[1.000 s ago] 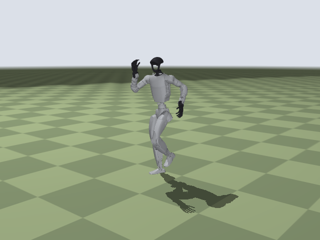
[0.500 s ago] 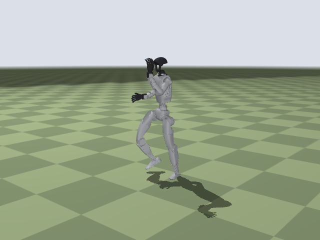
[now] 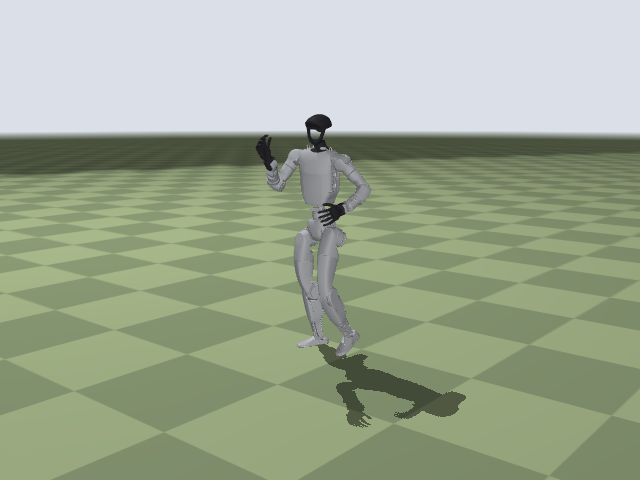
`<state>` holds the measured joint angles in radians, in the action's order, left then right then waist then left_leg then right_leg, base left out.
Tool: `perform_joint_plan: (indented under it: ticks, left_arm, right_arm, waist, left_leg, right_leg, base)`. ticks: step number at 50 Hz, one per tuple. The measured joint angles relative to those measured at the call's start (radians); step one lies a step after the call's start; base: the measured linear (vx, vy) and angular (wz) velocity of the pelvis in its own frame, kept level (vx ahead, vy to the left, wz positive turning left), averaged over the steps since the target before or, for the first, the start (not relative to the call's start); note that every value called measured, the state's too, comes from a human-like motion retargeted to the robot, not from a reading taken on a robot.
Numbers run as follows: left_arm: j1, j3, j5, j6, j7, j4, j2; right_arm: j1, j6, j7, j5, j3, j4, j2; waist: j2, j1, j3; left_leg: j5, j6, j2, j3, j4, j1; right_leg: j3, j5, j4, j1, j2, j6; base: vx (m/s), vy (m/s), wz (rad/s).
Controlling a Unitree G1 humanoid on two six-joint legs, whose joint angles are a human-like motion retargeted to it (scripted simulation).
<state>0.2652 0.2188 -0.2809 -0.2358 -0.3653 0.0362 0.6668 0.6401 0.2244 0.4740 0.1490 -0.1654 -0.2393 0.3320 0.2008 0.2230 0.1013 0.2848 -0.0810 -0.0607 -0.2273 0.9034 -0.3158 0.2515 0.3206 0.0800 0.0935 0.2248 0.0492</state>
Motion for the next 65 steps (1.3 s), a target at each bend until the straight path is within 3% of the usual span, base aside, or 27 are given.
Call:
perform_joint_plan:
  ticks: [4, 7, 10, 13, 18, 22, 25, 28, 30, 31, 33, 36, 38, 40, 43, 46, 50, 54, 57, 59, 62, 65]
  left_arm:
    - [0.259, -0.084, -0.123, -0.005, 0.091, 0.126, 0.095]
    - [0.415, -0.17, -0.192, -0.012, 0.122, 0.189, 0.072]
    - [0.473, -0.205, -0.209, -0.017, 0.112, 0.235, 0.014]
    - [0.405, -0.187, -0.141, -0.017, 0.075, 0.253, -0.052]
    - [0.095, -0.139, 0.015, -0.011, -0.005, 0.191, -0.179]
    - [-0.255, -0.107, 0.079, -0.03, -0.075, 0.141, -0.239]
    - [-0.538, -0.102, 0.115, -0.053, -0.146, 0.136, -0.275]
    - [-0.778, -0.111, 0.216, -0.037, -0.195, 0.134, -0.282]
    - [-0.924, -0.108, 0.261, -0.026, -0.222, 0.131, -0.242]
    - [-0.998, -0.092, 0.27, -0.022, -0.235, 0.119, -0.205]
    - [-1.129, -0.053, 0.287, -0.009, -0.253, 0.089, -0.127]
    - [-1.271, 0.009, 0.3, 0.023, -0.25, 0.003, -0.044]
    - [-1.307, 0.034, 0.291, 0.034, -0.237, -0.05, -0.029]
    - [-1.291, 0.042, 0.272, 0.035, -0.228, -0.084, -0.045]
    - [-1.188, 0.035, 0.249, 0.027, -0.221, -0.103, -0.103]
    - [-1.032, 0.022, 0.227, 0.02, -0.199, -0.117, -0.174]
    - [-0.743, 0.004, 0.169, 0.003, -0.148, -0.133, -0.237]
    - [-0.411, 0.008, 0.062, -0.002, -0.053, -0.103, -0.189]
    - [-0.16, 0.01, 0.003, 0.013, 0.053, -0.038, -0.114]
    - [-0.003, -0.012, -0.052, 0.022, 0.103, 0.021, -0.074]
    - [0.223, -0.091, -0.125, 0.008, 0.166, 0.102, -0.058]
    - [0.425, -0.213, -0.178, -0.01, 0.197, 0.181, -0.099]
  right_arm:
    - [0.231, 0.023, 0.002, -0.006, 0.001, 0.025, 0.171]
    - [0.336, 0.017, 0.004, -0.006, -0.01, 0.078, 0.244]
    - [0.365, 0.007, 0.004, -0.011, -0.012, 0.106, 0.244]
    - [0.314, -0.002, -0.007, -0.054, 0.014, 0.111, 0.215]
    - [0.03, -0.001, -0.061, -0.159, 0.087, 0.105, 0.126]
    - [-0.352, 0.026, -0.101, -0.139, 0.068, 0.1, 0.066]
    - [-0.638, 0.069, -0.166, -0.038, 0.022, 0.079, 0.12]
    - [-0.921, 0.089, -0.284, 0.089, 0.025, 0.016, 0.248]
    - [-1.095, 0.09, -0.347, 0.153, 0.067, -0.037, 0.324]
    - [-1.168, 0.09, -0.367, 0.175, 0.097, -0.058, 0.344]
    - [-1.29, 0.089, -0.394, 0.206, 0.153, -0.086, 0.359]
    - [-1.384, 0.087, -0.415, 0.229, 0.226, -0.105, 0.311]
    - [-1.382, 0.085, -0.416, 0.228, 0.251, -0.113, 0.263]
    - [-1.332, 0.086, -0.404, 0.217, 0.244, -0.117, 0.225]
    - [-1.182, 0.085, -0.374, 0.188, 0.174, -0.109, 0.194]
    - [-0.969, 0.083, -0.338, 0.151, 0.08, -0.09, 0.163]
    - [-0.614, 0.072, -0.279, 0.092, -0.017, -0.071, 0.098]
    - [-0.224, 0.035, -0.2, 0.017, -0.061, -0.031, -0.004]
    - [-0.011, 0.028, -0.116, -0.04, -0.048, -0.024, -0.018]
    - [0.099, 0.017, -0.059, -0.077, -0.037, -0.014, 0.026]
    - [0.223, 0.004, -0.052, -0.123, -0.024, 0.03, 0.099]
    - [0.308, -0.029, -0.056, -0.193, -0.021, 0.115, 0.105]
  waist:
    - [0.015, 0.182, 0.058]
    - [0.025, 0.233, 0.086]
    - [0.028, 0.233, 0.109]
    - [0.025, 0.203, 0.109]
    - [0.013, 0.107, 0.06]
    - [-0.024, 0.01, 0.036]
    - [-0.099, -0.141, 0.021]
    - [-0.209, -0.351, 0.024]
    - [-0.259, -0.472, 0.052]
    - [-0.269, -0.517, 0.07]
    - [-0.286, -0.584, 0.103]
    - [-0.293, -0.62, 0.131]
    - [-0.298, -0.617, 0.133]
    - [-0.309, -0.601, 0.121]
    - [-0.322, -0.562, 0.086]
    - [-0.304, -0.512, 0.054]
    - [-0.223, -0.423, 0.027]
    - [-0.101, -0.249, 0.011]
    - [-0.07, -0.081, 0.026]
    - [-0.073, 0.026, 0.054]
    - [-0.058, 0.121, 0.091]
    - [-0.041, 0.155, 0.11]
  left_leg:
    - [0.109, -0.084, -0.192, -0.158, 0.522, -0.26]
    - [0.181, -0.125, -0.279, -0.196, 0.779, -0.383]
    - [0.214, -0.149, -0.299, -0.189, 0.913, -0.433]
    - [0.208, -0.134, -0.25, -0.149, 0.923, -0.432]
    - [0.143, -0.046, -0.126, -0.083, 0.639, -0.299]
    - [0.04, 0.022, -0.045, -0.08, 0.016, 0.006]
    - [0.138, 0.049, -0.024, -0.106, -0.465, 0.255]
    - [0.129, 0.051, -0.058, -0.065, -0.772, 0.406]
    - [0.089, 0.081, -0.096, -0.035, -0.889, 0.473]
    - [0.08, 0.1, -0.11, -0.024, -0.916, 0.491]
    - [0.072, 0.122, -0.14, -0.011, -0.946, 0.515]
    - [0.072, 0.099, -0.154, 0.005, -0.926, 0.506]
    - [0.071, 0.074, -0.157, 0.014, -0.9, 0.489]
    - [0.067, 0.062, -0.165, 0.015, -0.883, 0.474]
    - [0.073, 0.067, -0.176, 0.007, -0.862, 0.458]
    - [0.1, 0.068, -0.156, 0.001, -0.83, 0.451]
    - [0.138, 0.032, -0.074, -0.008, -0.75, 0.436]
    - [0.147, -0.036, -0.012, -0.05, -0.382, 0.25]
    - [-0.031, -0.005, -0.066, -0.038, 0.074, -0.003]
    - [-0.089, 0.035, -0.089, -0.007, 0.314, -0.15]
    - [0.034, 0.019, -0.147, -0.041, 0.606, -0.316]
    - [0.098, -0.018, -0.248, -0.091, 0.815, -0.408]
  right_leg:
    - [-0.006, -0.046, -0.076, 0.026, 0.037, 0.061]
    - [-0.019, -0.049, -0.052, -0.004, 0.054, 0.047]
    - [-0.027, -0.047, -0.027, -0.017, 0.059, 0.017]
    - [-0.024, -0.038, -0.02, -0.014, 0.057, 0.015]
    - [-0.014, -0.016, -0.012, -0.014, 0.031, 0.03]
    - [-0.021, -0.018, 0.051, -0.033, -0.009, 0.041]
    - [0.015, -0.044, 0.161, -0.079, -0.055, 0.06]
    - [0.103, -0.172, 0.467, -0.204, -0.072, 0.08]
    - [0.137, -0.278, 0.773, -0.339, -0.038, 0.118]
    - [0.133, -0.277, 0.92, -0.409, -0.012, 0.131]
    - [0.135, -0.201, 1.181, -0.525, 0.042, 0.123]
    - [0.152, -0.033, 1.466, -0.628, 0.156, 0.048]
    - [0.139, -0.003, 1.573, -0.67, 0.191, 0.015]
    - [0.098, -0.017, 1.607, -0.699, 0.156, 0.016]
    - [0.035, -0.027, 1.539, -0.693, 0.045, 0.045]
    - [0.008, -0.044, 1.342, -0.6, -0.009, 0.059]
    - [0.01, -0.131, 0.797, -0.353, -0.019, 0.061]
    - [0.028, 0.005, 0.264, -0.112, 0.011, 0.008]
    - [0.021, 0.017, 0.04, 0.0, 0.01, -0.025]
    - [0.003, -0.019, -0.03, 0.045, 0.021, -0.002]
    - [-0.01, -0.044, -0.05, 0.054, 0.063, 0.033]
    - [-0.05, -0.048, -0.021, 0.016, 0.08, 0.001]
  base:
    - [-0.01, -0.12, -0.25]
    - [-0.03, -0.11, -0.06]
    - [-0.01, -0.05, 0.01]
    - [0.0, 0.0, 0.0]
    - [0.04, 0.07, 0.05]
    - [0.07, 0.12, -0.1]
    - [0.01, 0.22, 0.62]
    - [-0.02, 0.24, 1.22]
    - [0.01, 0.19, 1.01]
    - [0.02, 0.17, 0.79]
    - [0.01, 0.14, 0.53]
    - [-0.01, 0.1, 0.22]
    - [0.0, 0.03, 0.02]
    - [0.02, -0.02, -0.09]
    - [0.05, -0.07, -0.19]
    - [0.07, -0.09, -0.09]
    - [0.08, -0.15, -0.2]
    - [0.02, -0.25, -0.81]
    - [0.03, -0.19, -0.78]
    - [0.05, -0.1, -0.65]
    - [0.02, -0.08, -0.38]
    - [0.01, -0.07, -0.48]
